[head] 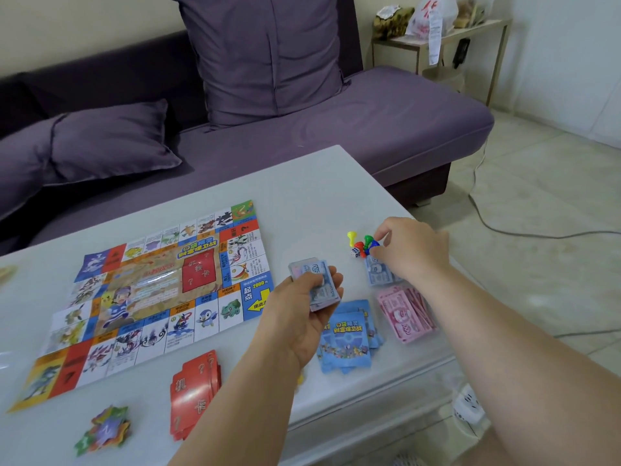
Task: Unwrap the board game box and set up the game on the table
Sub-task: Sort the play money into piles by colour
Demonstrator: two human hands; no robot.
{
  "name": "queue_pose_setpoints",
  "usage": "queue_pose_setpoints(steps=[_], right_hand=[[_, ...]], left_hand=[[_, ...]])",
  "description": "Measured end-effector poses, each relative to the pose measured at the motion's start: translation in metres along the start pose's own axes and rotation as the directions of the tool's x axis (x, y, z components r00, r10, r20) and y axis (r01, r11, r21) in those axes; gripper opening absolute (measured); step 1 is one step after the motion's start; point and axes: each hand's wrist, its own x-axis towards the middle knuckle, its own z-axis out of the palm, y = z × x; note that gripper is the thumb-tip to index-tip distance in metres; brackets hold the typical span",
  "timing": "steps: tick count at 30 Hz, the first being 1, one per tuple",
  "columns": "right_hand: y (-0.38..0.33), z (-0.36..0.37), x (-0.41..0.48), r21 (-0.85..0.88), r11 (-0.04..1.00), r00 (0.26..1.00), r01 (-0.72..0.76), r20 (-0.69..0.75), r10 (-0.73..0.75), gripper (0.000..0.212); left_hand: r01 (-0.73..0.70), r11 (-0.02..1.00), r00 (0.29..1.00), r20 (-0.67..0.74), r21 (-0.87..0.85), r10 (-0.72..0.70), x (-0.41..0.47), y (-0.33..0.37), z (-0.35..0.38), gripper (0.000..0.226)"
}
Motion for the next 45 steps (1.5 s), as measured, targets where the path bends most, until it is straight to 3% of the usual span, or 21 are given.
queue_pose_setpoints(steps=[6, 24, 28, 30, 33, 35, 37, 40, 43, 45], right_hand=[[-0.008, 0.007, 0.004, -0.016, 0.994, 0.994, 0.104, 0.027, -0.103, 0.01], [-0.014, 0.021, 0.018, 0.014, 0.998, 0.998, 0.056, -0.009, -0.056, 0.012], [-0.016, 0.015, 0.016, 0.081, 0.996, 0.999, 0.044, -0.021, -0.043, 0.01], [-0.022, 0.003, 0.013, 0.211, 0.974, 0.997, 0.078, -0.021, -0.076, 0.01], [-0.034, -0.026, -0.006, 0.508, 0.86, 0.972, 0.049, 0.175, -0.159, 0.025], [-0.037, -0.036, -0.021, 0.52, 0.854, 0.914, 0.013, 0.34, -0.221, 0.027], [-0.033, -0.035, -0.031, 0.492, 0.87, 0.889, 0.034, 0.383, -0.251, 0.02], [-0.021, -0.033, -0.029, 0.534, 0.845, 0.923, 0.0, 0.325, -0.206, 0.013], [-0.004, -0.035, -0.019, 0.568, 0.821, 0.962, -0.057, 0.25, -0.107, 0.007], [0.007, -0.032, -0.011, 0.502, 0.864, 0.985, -0.043, 0.165, -0.047, 0.013]], left_hand=[[-0.002, 1.0, 1.0, 0.006, 0.007, 0.002, -0.001, -0.001, -0.001, 0.017], [0.002, 0.999, 1.0, 0.012, -0.036, -0.001, 0.01, 0.002, -0.01, 0.015], [-0.006, 0.999, 1.0, 0.018, -0.036, 0.007, 0.013, 0.002, -0.012, 0.013], [-0.012, 1.0, 1.0, 0.022, -0.012, 0.013, 0.013, 0.002, -0.013, 0.012], [-0.02, 1.0, 1.0, 0.022, 0.021, 0.019, 0.01, 0.001, -0.01, 0.01], [-0.023, 0.999, 0.999, 0.039, 0.033, 0.021, 0.008, -0.002, -0.004, 0.009], [-0.008, 1.0, 0.997, 0.073, 0.012, 0.007, 0.005, -0.005, 0.003, 0.009], [0.055, 0.994, 0.991, 0.127, -0.09, -0.043, -0.002, -0.009, 0.01, 0.013], [0.032, 0.998, 0.992, 0.123, -0.059, -0.025, -0.003, -0.009, 0.011, 0.017], [0.006, 0.999, 0.994, 0.105, -0.032, -0.002, 0.0, -0.009, 0.009, 0.018]])
